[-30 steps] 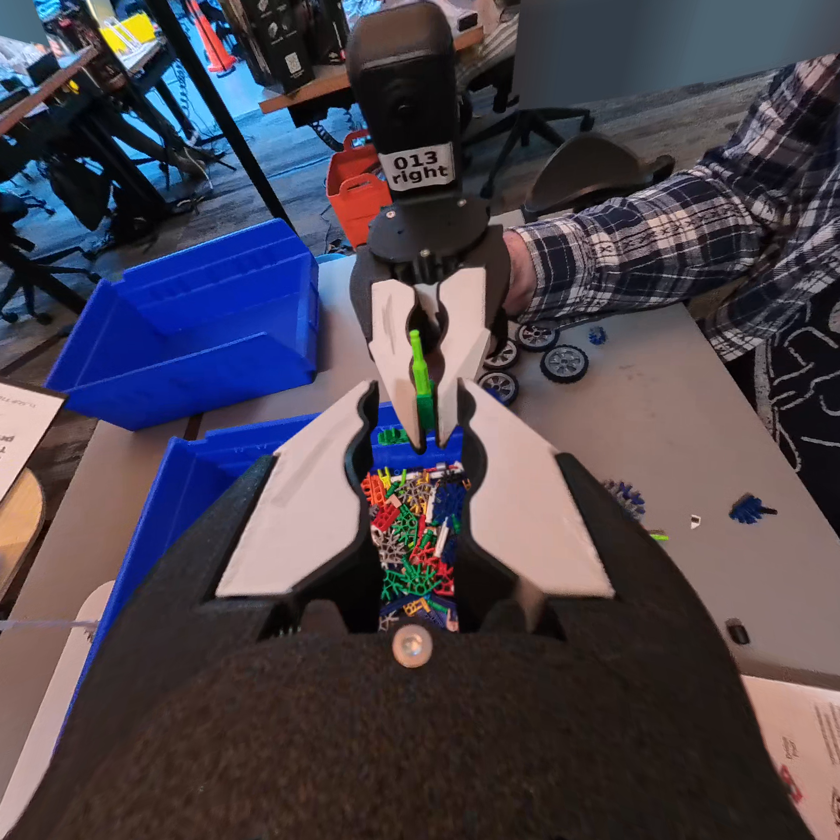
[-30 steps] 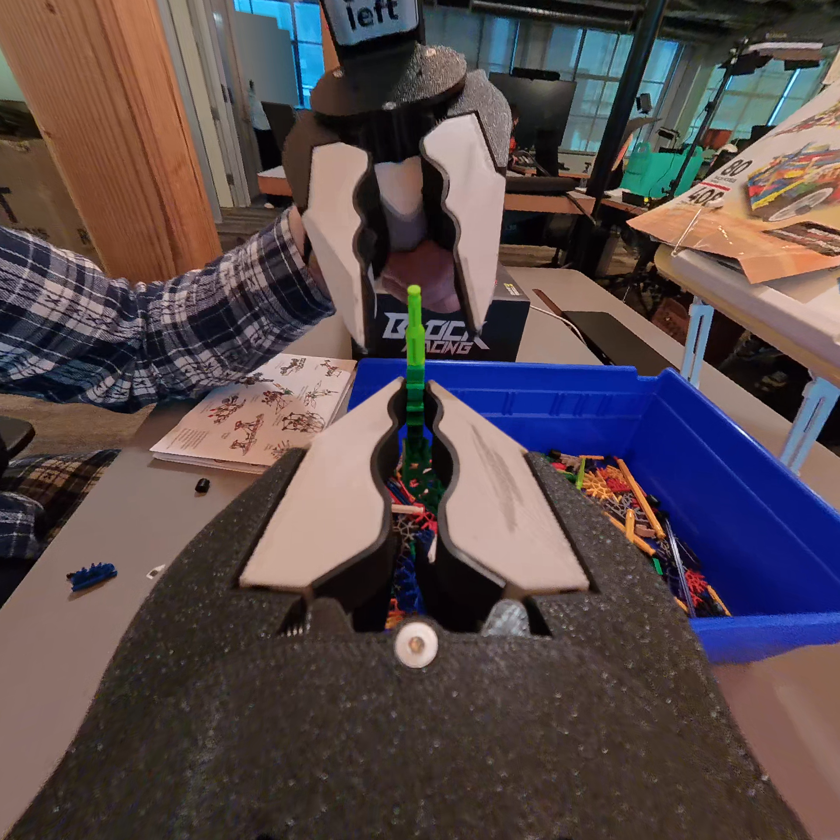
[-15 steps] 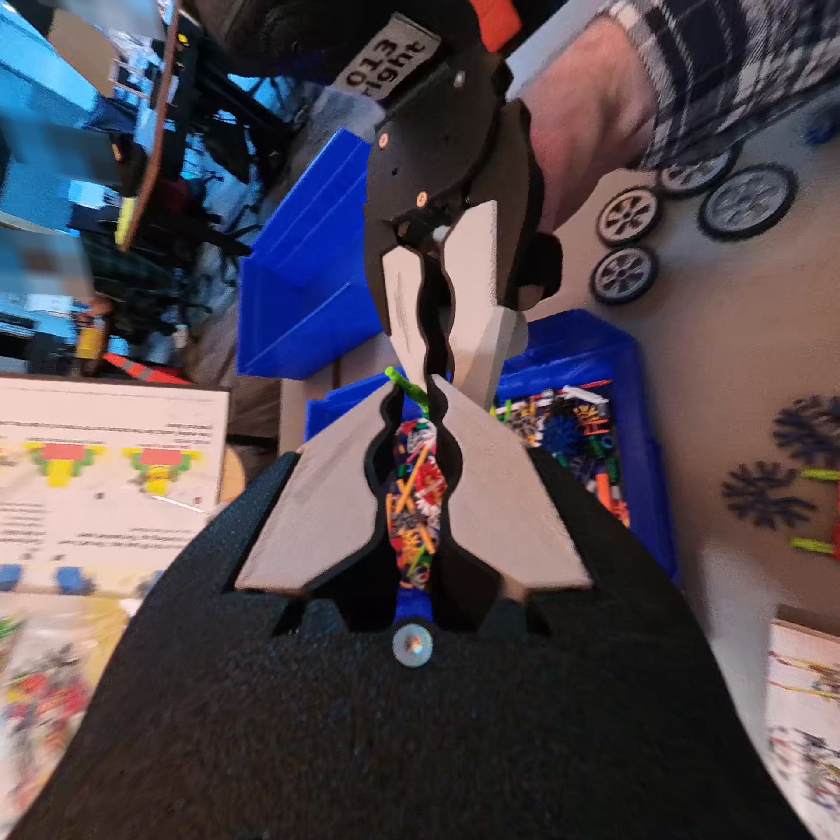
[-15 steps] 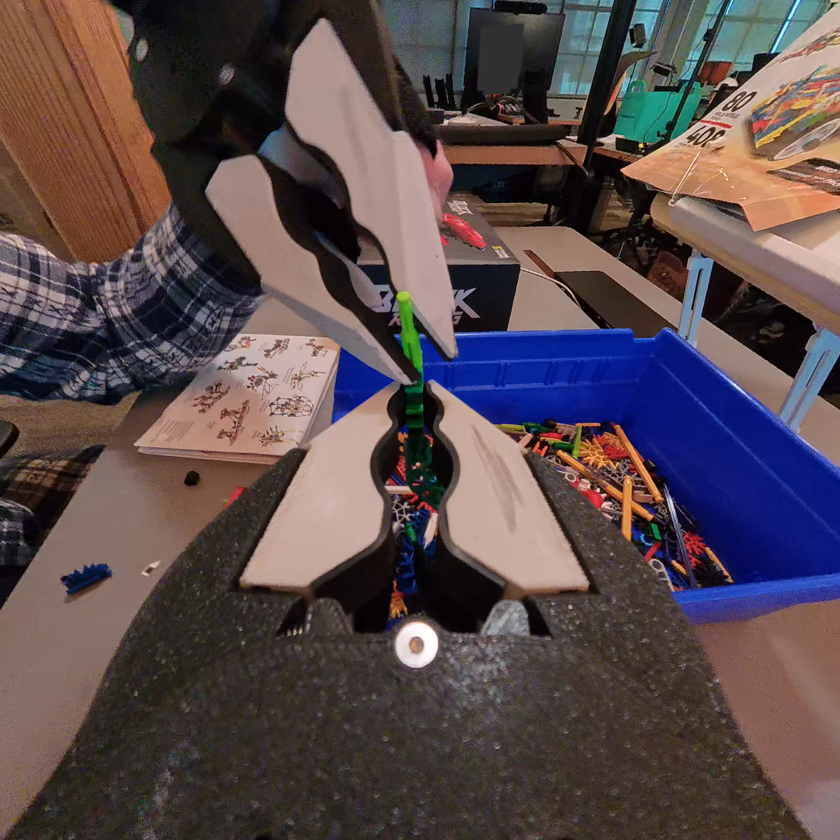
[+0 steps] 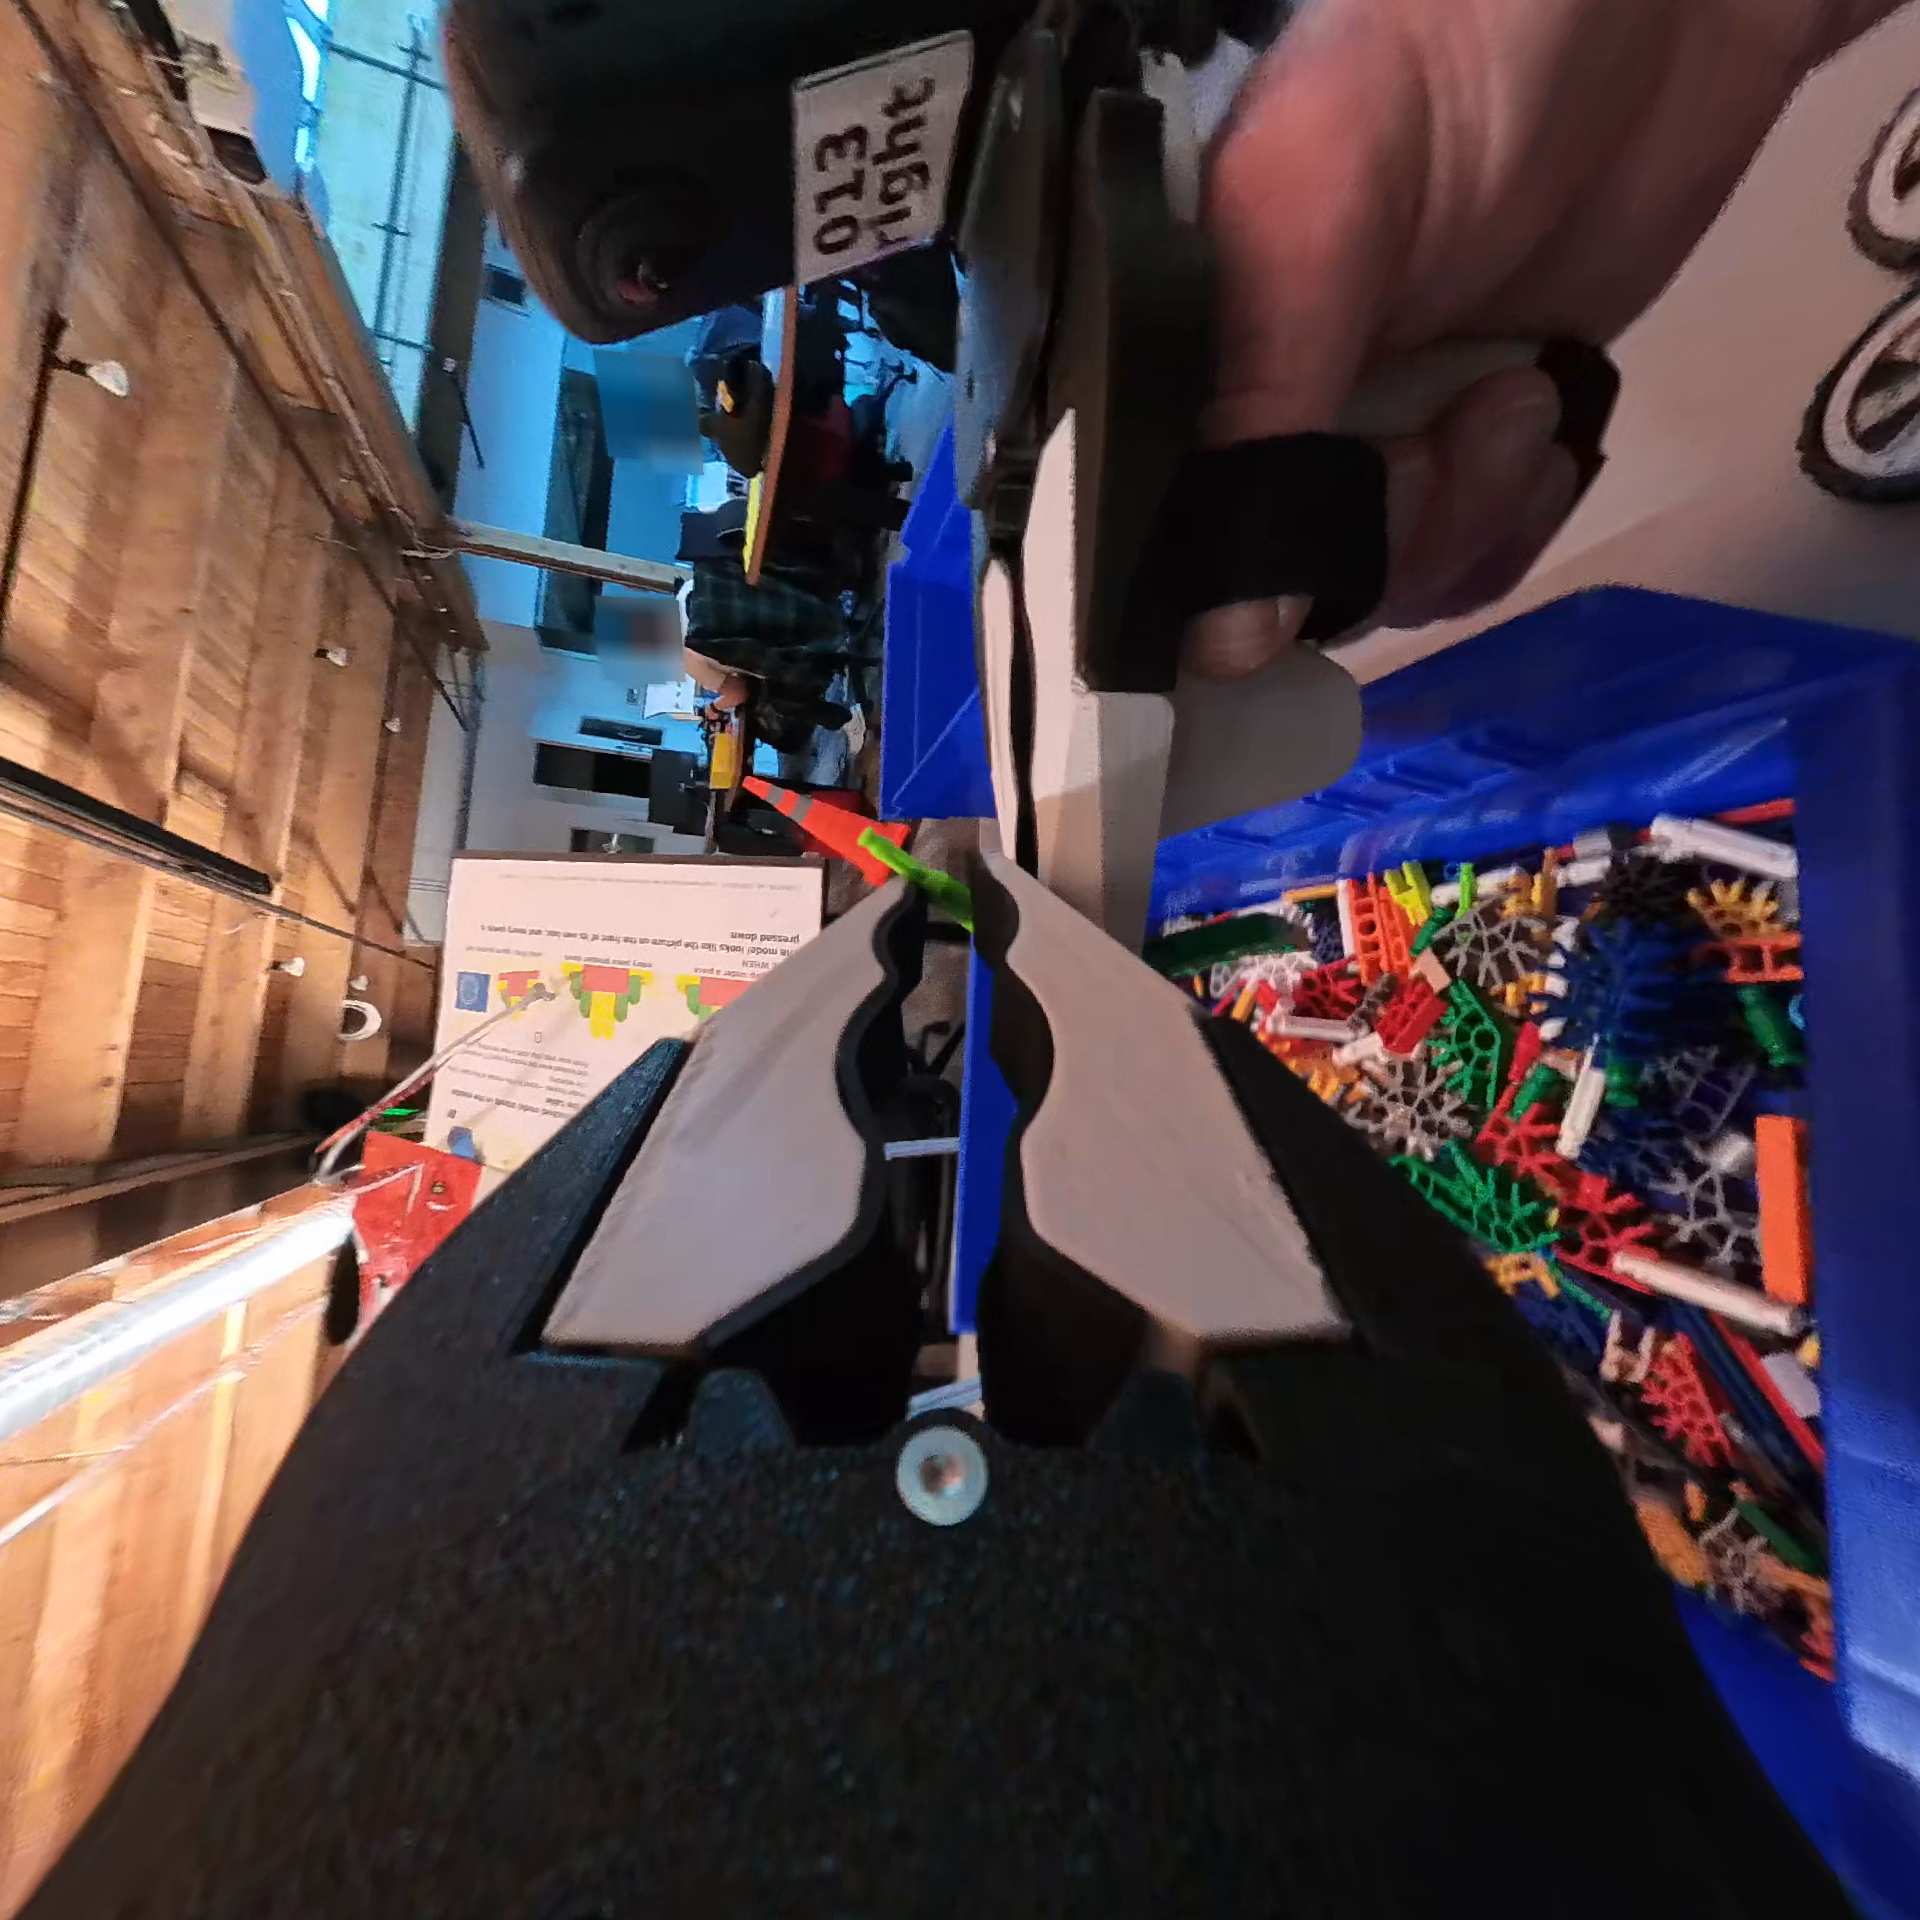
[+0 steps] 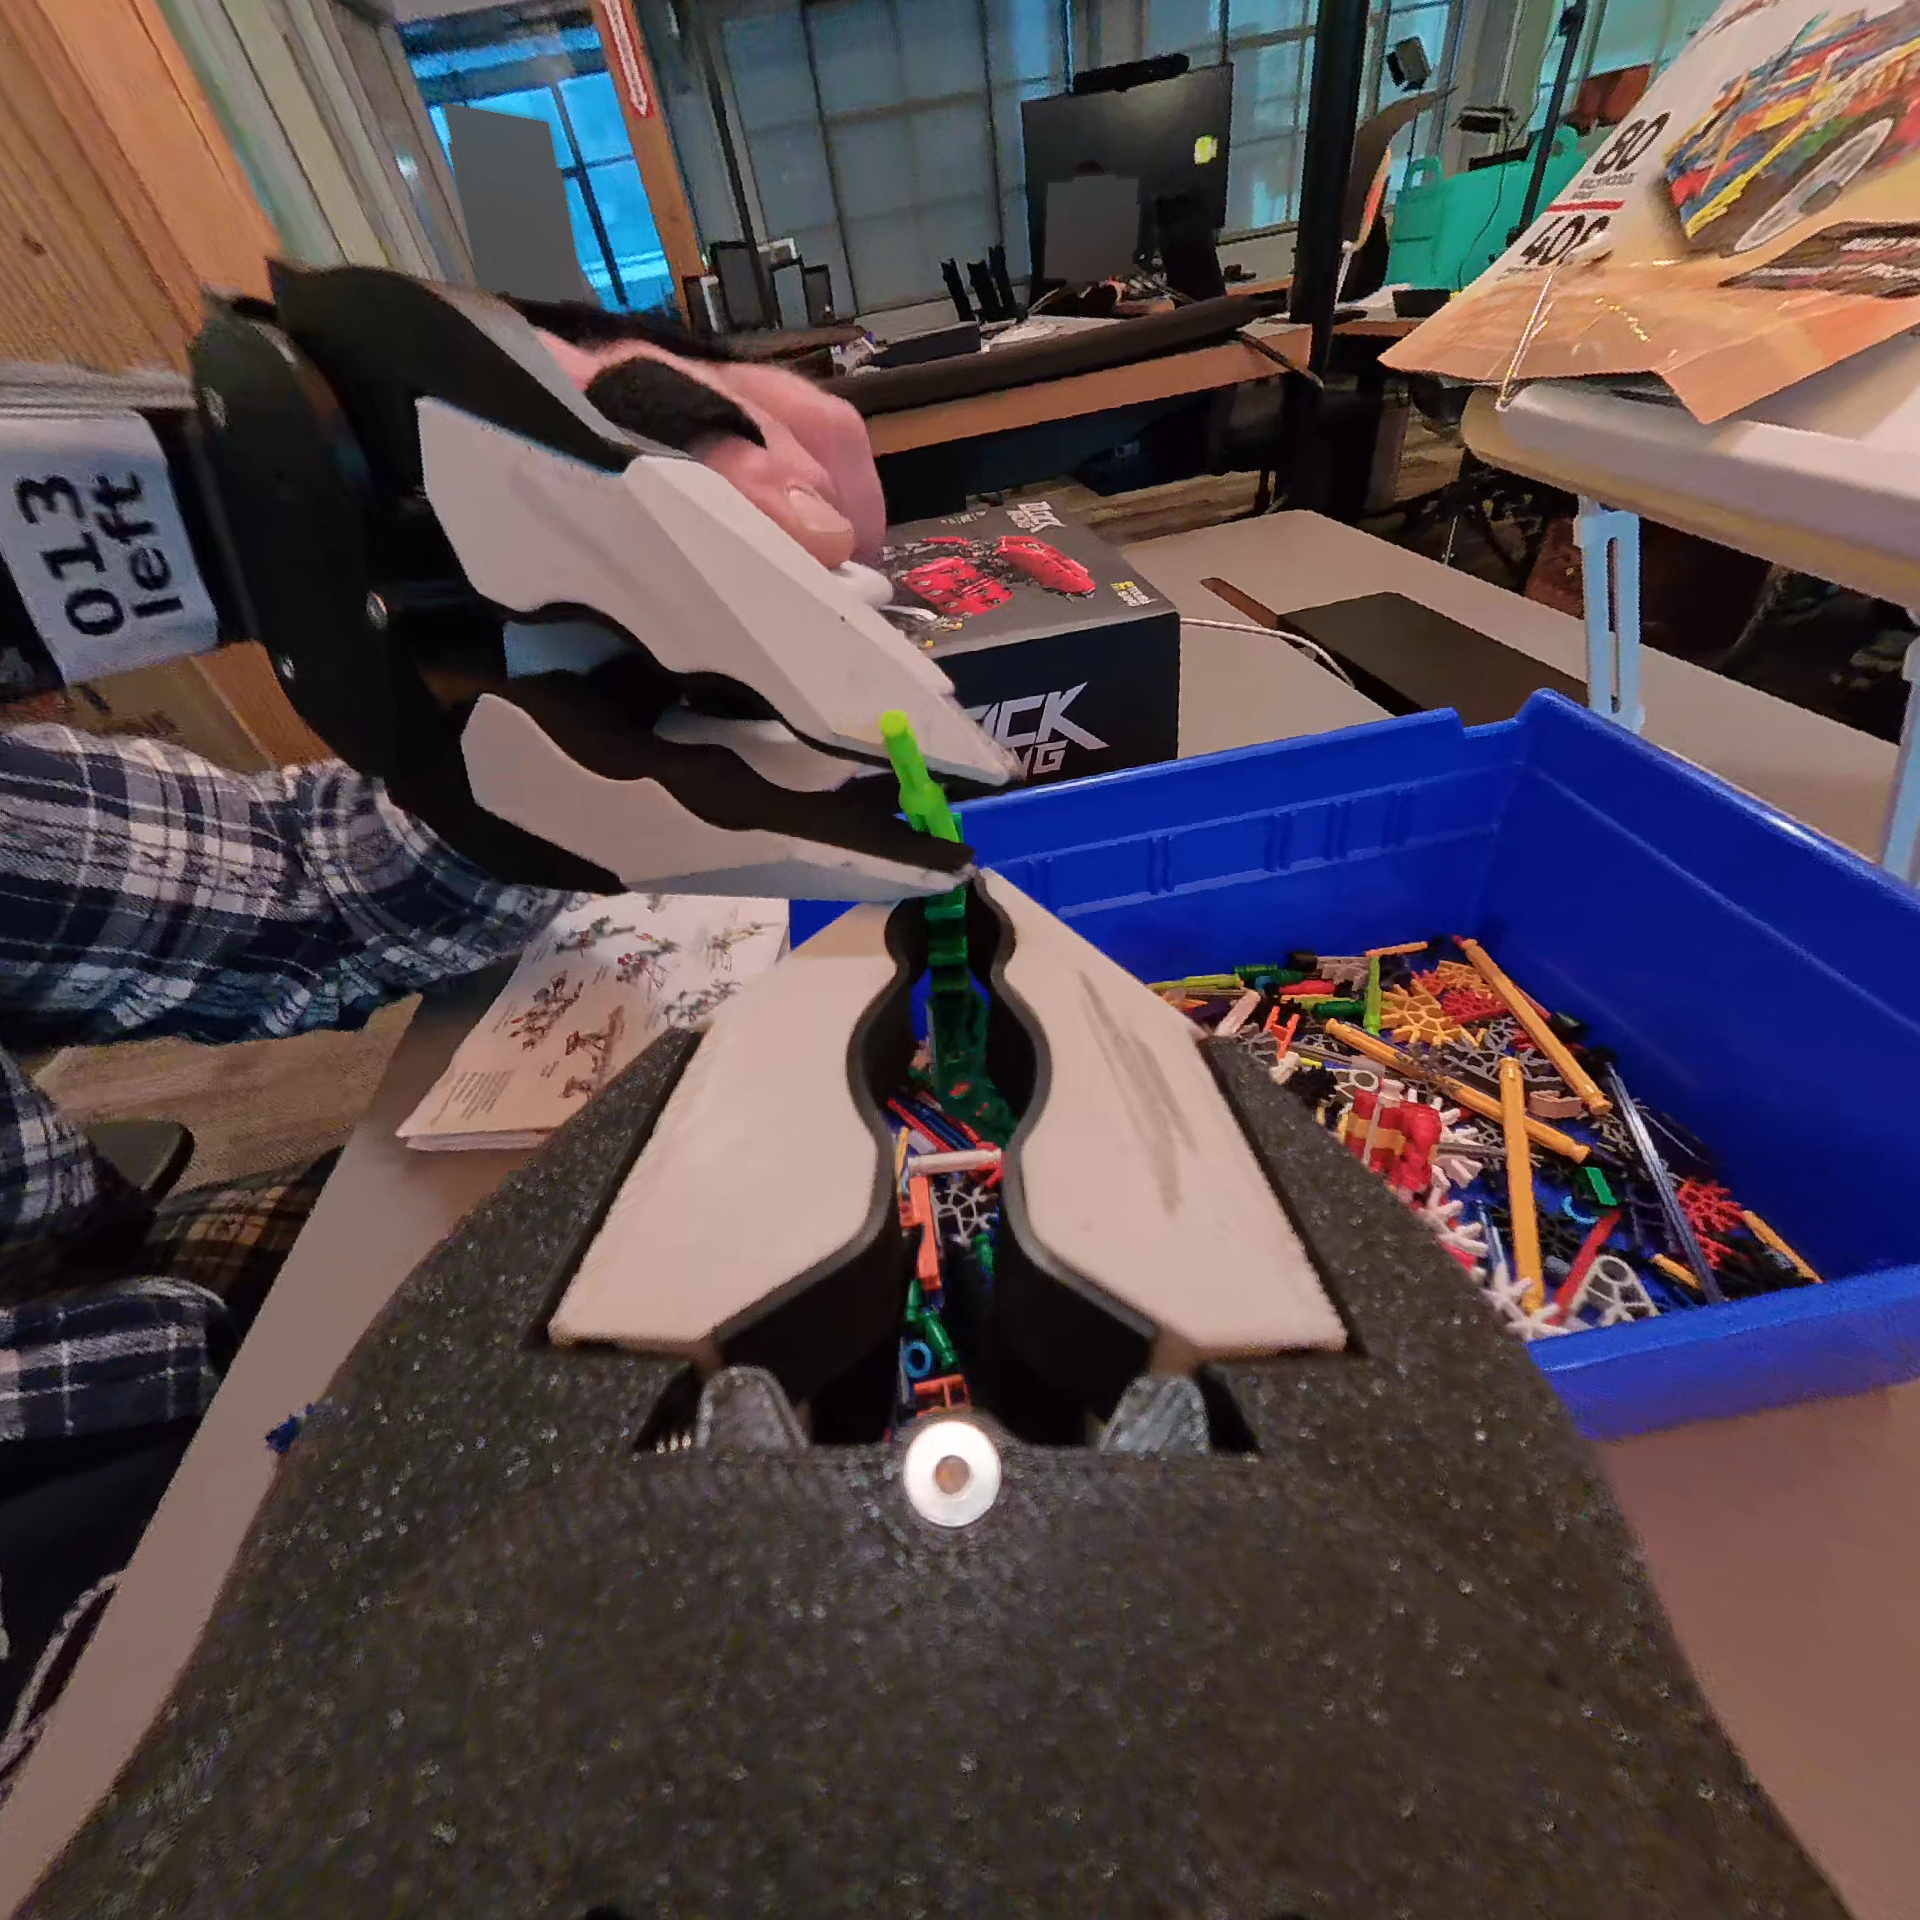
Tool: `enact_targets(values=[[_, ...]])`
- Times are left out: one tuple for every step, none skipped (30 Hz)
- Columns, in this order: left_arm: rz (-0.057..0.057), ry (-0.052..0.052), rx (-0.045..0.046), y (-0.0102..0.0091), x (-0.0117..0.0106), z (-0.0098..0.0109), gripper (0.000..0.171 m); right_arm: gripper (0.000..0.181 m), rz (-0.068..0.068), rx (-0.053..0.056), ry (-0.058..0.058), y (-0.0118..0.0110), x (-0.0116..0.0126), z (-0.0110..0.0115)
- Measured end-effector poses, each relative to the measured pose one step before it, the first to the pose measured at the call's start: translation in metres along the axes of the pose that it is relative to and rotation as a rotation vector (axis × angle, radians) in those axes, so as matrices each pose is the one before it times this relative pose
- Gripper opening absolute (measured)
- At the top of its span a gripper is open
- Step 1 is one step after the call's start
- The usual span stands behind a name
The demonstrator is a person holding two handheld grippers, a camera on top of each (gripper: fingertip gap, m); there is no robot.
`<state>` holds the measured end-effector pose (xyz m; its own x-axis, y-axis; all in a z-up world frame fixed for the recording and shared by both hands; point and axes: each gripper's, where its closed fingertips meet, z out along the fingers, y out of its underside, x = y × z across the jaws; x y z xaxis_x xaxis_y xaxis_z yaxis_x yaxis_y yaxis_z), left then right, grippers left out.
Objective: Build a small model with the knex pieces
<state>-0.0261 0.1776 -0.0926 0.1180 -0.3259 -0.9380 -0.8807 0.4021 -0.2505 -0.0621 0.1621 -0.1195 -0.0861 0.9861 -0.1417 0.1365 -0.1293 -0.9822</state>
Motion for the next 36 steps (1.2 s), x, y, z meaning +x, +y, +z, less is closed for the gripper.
enact_targets(values=[[-0.0567,0.0074,0.02982,-0.00098,-0.00102,0.0004,0.004,0.003,0.0134,0.0086,-0.0022,-0.0016,0.00004,-0.00027],[-0.081,0.0361,0.03306,0.00026,0.00078,0.00102,0.005,0.003,0.0011,0.0006,0.0075,-0.00046,0.00073,0.00011],[-0.079,0.0586,0.02883,0.00126,0.00238,0.0005,0.005,0.002,-0.0146,-0.0096,0.0139,0.00144,0.00111,0.00078],[-0.0779,0.0769,0.02998,0.00065,0.00426,-0.00132,0.005,0.004,-0.0284,-0.0204,0.0083,0.00306,-0.0002,0.00102],[-0.0793,0.0786,0.02456,0.00113,0.00457,-0.00185,0.005,0.002,-0.0346,-0.0309,0.0049,0.00405,-0.00122,0.00095],[-0.0759,0.0747,0.02566,0.00043,0.00472,-0.00195,0.006,0.004,-0.0465,-0.0339,0.0088,0.00356,-0.00204,0.00093],[-0.0808,0.0988,0.03146,-0.00183,0.00891,-0.00269,0.005,0.003,-0.0599,-0.0278,-0.0028,0.00287,-0.00491,0.00086],[-0.0658,0.0819,0.01358,-0.0004,0.00758,-0.00263,0.004,0.003,-0.0471,-0.0229,-0.01,0.0021,-0.00521,0.00088],[-0.0191,0.0164,0.00485,0.00103,0.00047,-0.00151,0.005,0.003,-0.0256,-0.0185,0.0015,0.00139,-0.00223,0.0006],[-0.0234,0.0334,-0.00168,0.0012,0.00391,-0.00049,0.006,0.003,-0.0232,-0.0157,0.0004,0.0013,-0.00181,0.00028],[-0.0148,0.0393,-0.0083,0.00124,0.00586,-0.00002,0.005,0.003,-0.0202,-0.0126,-0.0136,0.00157,-0.00359,0.00015],[0.0127,0.0078,-0.01278,0.00132,0.00304,0.00043,0.006,0.003,-0.0125,-0.0117,-0.0117,0.00183,-0.00282,0.00025],[0.0217,-0.0038,-0.0308,0.00332,0.00175,0.00076,0.005,0.003,-0.016,-0.0202,-0.0027,0.00311,-0.00154,0.0007],[0.0259,0.0105,-0.03629,0.0043,0.00419,0.00071,0.004,0.005,-0.0236,-0.0301,-0.0035,0.00442,-0.0022,0.00115],[0.0358,-0.0063,-0.0354,0.004,0.00226,0.00091,0.005,0.004,-0.0192,-0.03,-0.0017,0.00424,-0.00193,0.00155],[0.0239,-0.0101,-0.03429,0.00347,0.00123,0.00141,0.005,0.004,-0.0115,-0.0257,0.0028,0.00358,-0.00075,0.0017],[0.0163,-0.0027,-0.04088,0.00438,0.00194,0.00183,0.005,0.003,-0.0113,-0.0284,0.004,0.00423,-0.00038,0.00172],[0.0393,-0.018,-0.04982,0.00545,0.00095,0.00247,0.005,0.003,-0.0136,-0.0343,0.0083,0.00536,0.00018,0.00187],[0.0396,-0.0277,-0.04389,0.00399,-0.00025,0.00223,0.005,0.003,-0.0131,-0.0302,0.0139,0.00446,0.00111,0.00192],[0.0228,-0.0112,-0.03113,0.0023,0.00126,0.00129,0.005,0.003,-0.0086,-0.0206,0.0071,0.00302,0.00038,0.00148],[0.0223,-0.0175,-0.02094,0.00138,-0.0001,0.00066,0.005,0.003,-0.0045,-0.0125,0.0035,0.00197,0.00012,0.00054],[0.0156,-0.0177,-0.0099,0.00043,-0.00044,0.0001,0.005,0.003,-0.0029,-0.0067,0.0051,0.00085,0.00073,-0.00025],[0.0116,-0.0147,0.00069,-0.00066,-0.00048,-0.00076,0.005,0.003,-0.0037,-0.0017,0.0048,-0.00016,0.00053,-0.00086],[0.0062,-0.016,-0.00005,-0.00035,-0.00105,-0.00078,0.005,0.003,-0.0035,0.0,0.0067,-0.00067,0.00078,-0.0009],[0.0113,-0.0135,-0.00244,-0.00025,-0.00005,-0.00085,0.005,0.004,-0.0036,-0.0009,0.0057,-0.00059,0.00047,-0.00061],[0.0204,-0.0228,-0.00658,0.00007,-0.00069,-0.00051,0.005,0.003,-0.0021,-0.0011,0.0046,-0.00058,0.00041,-0.00031],[0.0165,-0.0241,-0.01422,0.00059,-0.00042,0.00003,0.005,0.003,-0.0005,-0.0017,0.0049,-0.00004,0.0006,-0.00014],[0.0199,-0.0204,-0.01373,0.00024,0.00035,0.00018,0.005,0.004,0.0009,-0.0004,0.0008,0.00031,0.00017,0.00022],[0.0197,-0.0209,-0.01714,0.00095,-0.00002,0.00026,0.005,0.003,0.0061,0.0018,-0.003,0.00026,-0.00009,0.00053],[0.0153,-0.0219,-0.01666,0.00077,-0.00055,0.00019,0.005,0.004,0.0087,0.004,-0.0007,0.00017,0.00052,0.00061],[0.0174,-0.0187,-0.01476,0.00058,0.00017,0.0003,0.005,0.004,0.0078,0.0027,-0.0014,0.00014,0.00034,0.00055],[0.0188,-0.023,-0.01041,-0.00013,-0.00003,0.00024,0.005,0.003,0.0067,0.0013,-0.0029,0.00029,0.00003,0.00021],[0.0167,-0.0292,-0.01043,-0.00016,-0.00089,0.00023,0.005,0.003,0.0098,0.0043,-0.0011,-0.00016,0.0007,-0.00038],[0.016,-0.0269,-0.01072,-0.00018,-0.00089,-0.00012,0.005,0.003,0.0156,0.0088,-0.0068,-0.00063,0.0002,-0.00043],[0.0201,-0.0333,-0.00925,-0.00054,-0.00197,-0.00032,0.005,0.003,0.0184,0.0129,-0.0105,-0.00104,-0.00016,-0.00057],[0.0164,-0.0283,-0.01799,0.00067,-0.00227,0.00008,0.006,0.003,0.0179,0.0124,-0.0031,-0.00129,0.00098,-0.00056]])
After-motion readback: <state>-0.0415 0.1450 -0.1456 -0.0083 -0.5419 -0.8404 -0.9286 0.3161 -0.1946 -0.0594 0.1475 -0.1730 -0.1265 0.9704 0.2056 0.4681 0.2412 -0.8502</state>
